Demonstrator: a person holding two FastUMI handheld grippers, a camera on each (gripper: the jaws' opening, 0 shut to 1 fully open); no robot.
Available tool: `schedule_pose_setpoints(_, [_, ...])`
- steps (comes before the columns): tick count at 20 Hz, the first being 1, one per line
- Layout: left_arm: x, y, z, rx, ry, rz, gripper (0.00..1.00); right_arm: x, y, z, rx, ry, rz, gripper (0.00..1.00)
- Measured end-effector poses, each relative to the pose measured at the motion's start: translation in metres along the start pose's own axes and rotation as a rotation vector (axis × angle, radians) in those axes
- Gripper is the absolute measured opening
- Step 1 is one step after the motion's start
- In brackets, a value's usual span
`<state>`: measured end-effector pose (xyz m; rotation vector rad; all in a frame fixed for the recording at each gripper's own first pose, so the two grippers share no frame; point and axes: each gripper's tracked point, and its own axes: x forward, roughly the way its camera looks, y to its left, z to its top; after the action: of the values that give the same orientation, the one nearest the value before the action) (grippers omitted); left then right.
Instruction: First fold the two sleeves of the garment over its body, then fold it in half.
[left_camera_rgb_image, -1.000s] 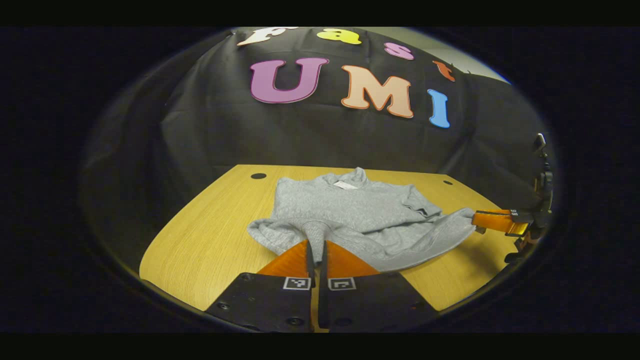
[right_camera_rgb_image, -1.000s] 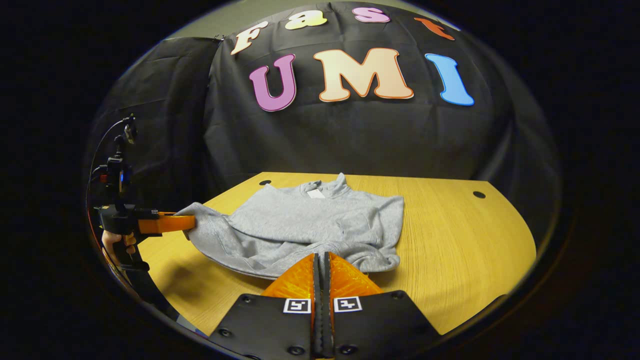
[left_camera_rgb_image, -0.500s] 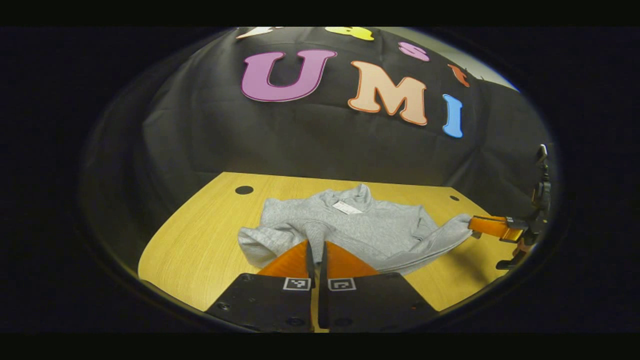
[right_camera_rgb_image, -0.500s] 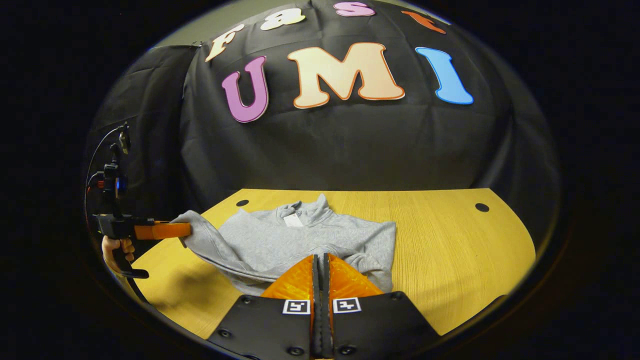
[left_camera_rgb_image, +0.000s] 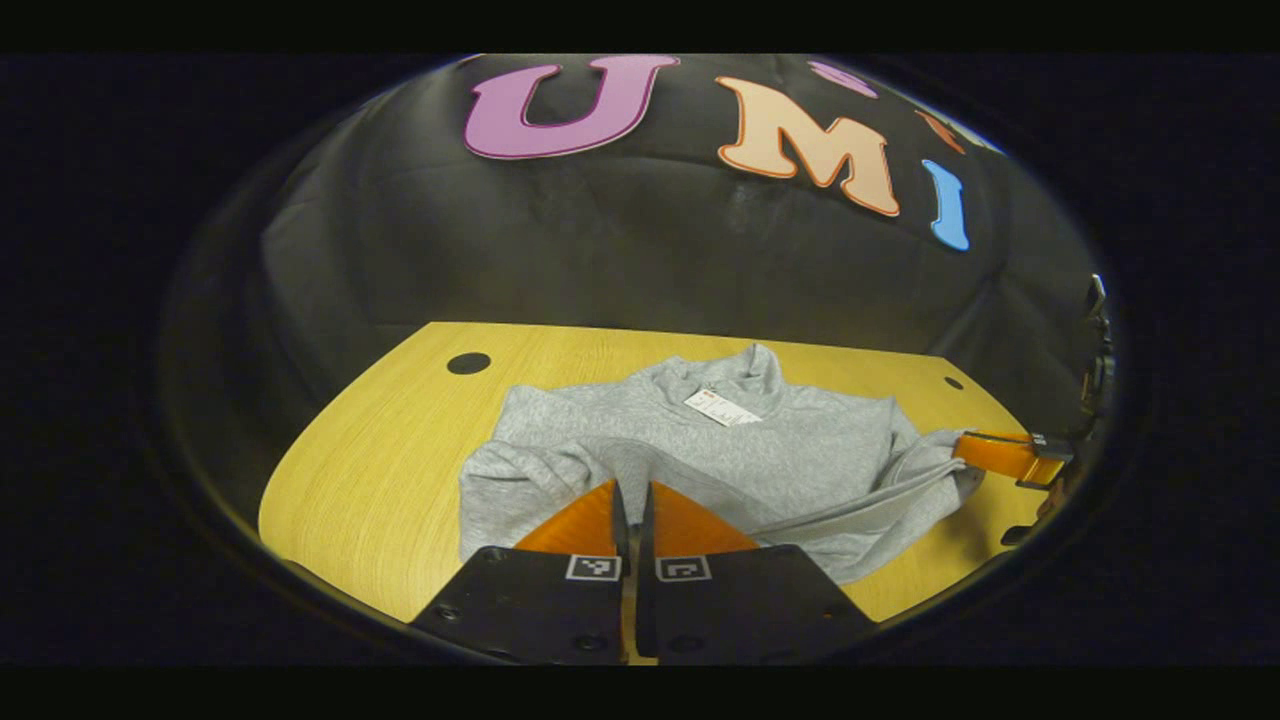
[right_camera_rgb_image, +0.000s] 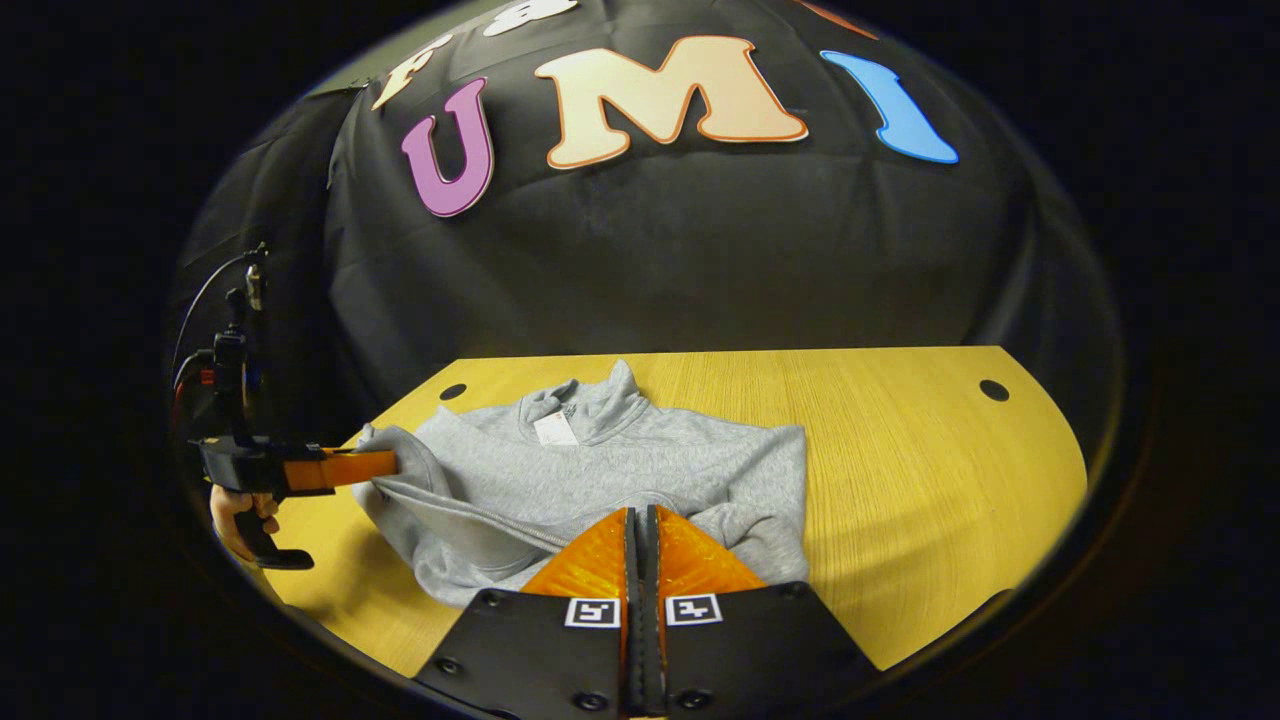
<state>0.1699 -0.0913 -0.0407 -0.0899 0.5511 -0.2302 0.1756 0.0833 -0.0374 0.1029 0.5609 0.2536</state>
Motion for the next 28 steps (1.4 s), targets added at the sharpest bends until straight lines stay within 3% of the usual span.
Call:
schedule_pose_setpoints(3, [0.005,0.004,0.008,0.027,-0.026,0.03,0.02,0.003,-0.001,0.003,0.041,-0.01,0.014,0.02])
schedule_pose_setpoints(4, [0.006,0.009,0.014,0.037,-0.049,0.048,0.07,0.004,-0.006,0.009,0.038,-0.028,-0.002,0.1])
schedule_pose_setpoints(5, [0.005,0.009,0.019,0.041,-0.07,0.056,0.27,0.004,-0.006,0.013,0.039,-0.044,0.001,0.1])
schedule_pose_setpoints(7, [0.0,0.015,0.028,0.056,-0.099,0.092,0.77,0.003,-0.006,0.021,0.037,-0.072,0.004,0.36])
schedule_pose_setpoints(8, [-0.003,0.02,0.032,0.063,-0.115,0.114,0.86,-0.002,-0.008,0.023,0.029,-0.079,-0.003,0.7])
schedule_pose_setpoints(9, [-0.006,0.023,0.038,0.064,-0.138,0.126,0.98,0.002,-0.01,0.024,0.01,-0.092,-0.013,0.88])
schedule_pose_setpoints(10, [-0.012,0.024,0.045,0.056,-0.167,0.135,0.97,0.0,-0.011,0.026,-0.012,-0.1,-0.024,0.96])
schedule_pose_setpoints(11, [-0.019,0.026,0.053,0.049,-0.198,0.139,0.97,-0.006,-0.008,0.028,-0.035,-0.113,-0.025,0.97])
schedule_pose_setpoints(19, [-0.115,0.04,0.077,0.087,-0.401,0.197,0.96,-0.095,0.042,0.048,-0.103,-0.296,0.064,0.98])
schedule_pose_setpoints(22, [-0.156,0.041,0.069,0.099,-0.465,0.215,0.96,-0.139,0.061,0.05,-0.115,-0.395,0.098,0.97])
schedule_pose_setpoints(28, [-0.206,0.043,0.025,0.092,-0.53,0.232,0.96,-0.176,0.079,0.009,-0.119,-0.425,0.132,0.97])
